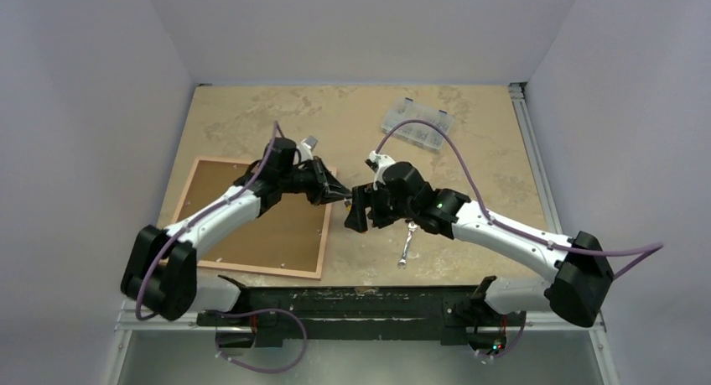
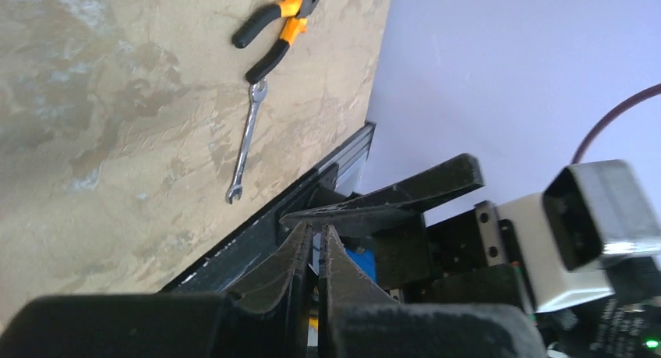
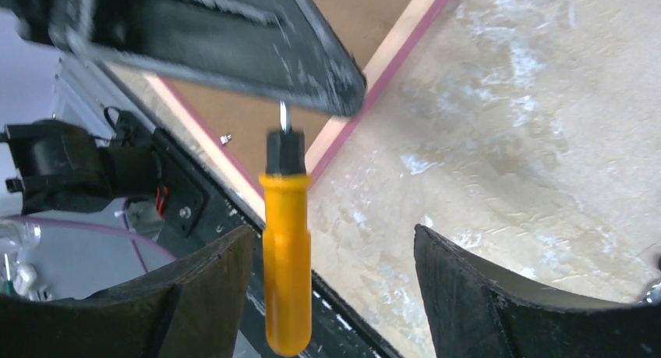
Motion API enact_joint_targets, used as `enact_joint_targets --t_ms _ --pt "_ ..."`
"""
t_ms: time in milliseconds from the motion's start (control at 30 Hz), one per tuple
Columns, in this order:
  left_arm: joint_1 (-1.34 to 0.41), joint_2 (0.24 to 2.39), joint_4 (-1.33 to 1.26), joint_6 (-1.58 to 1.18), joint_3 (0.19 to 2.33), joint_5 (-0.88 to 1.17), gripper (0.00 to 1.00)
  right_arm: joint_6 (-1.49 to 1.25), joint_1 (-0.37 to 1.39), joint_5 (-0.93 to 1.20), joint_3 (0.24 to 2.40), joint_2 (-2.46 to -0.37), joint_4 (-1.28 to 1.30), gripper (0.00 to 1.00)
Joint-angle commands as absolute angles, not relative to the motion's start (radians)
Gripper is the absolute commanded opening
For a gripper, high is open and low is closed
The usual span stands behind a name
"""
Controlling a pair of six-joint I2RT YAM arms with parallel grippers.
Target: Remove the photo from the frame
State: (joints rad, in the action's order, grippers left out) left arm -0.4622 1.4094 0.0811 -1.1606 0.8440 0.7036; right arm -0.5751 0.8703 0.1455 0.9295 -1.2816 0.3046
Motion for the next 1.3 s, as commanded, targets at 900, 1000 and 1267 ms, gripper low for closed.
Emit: enact_joint_targets --t_ms 900,1000,1267 --pt "-0.373 0.715 -0.102 -2.148 0.247 0.334 0.00 -0.792 1.164 -0.462 0.819 -1.293 -0.193 0.68" --pt "-0.373 0.709 -0.089 -2.142 0.252 0.336 0.00 -0.757 1.160 -0.402 0.788 -1.287 -0.265 0.68" --pt "-0.373 0.747 -0.115 -2.144 0.267 0.356 0.00 -0.729 1.160 -0.277 0.842 -1.396 -0.345 0.52"
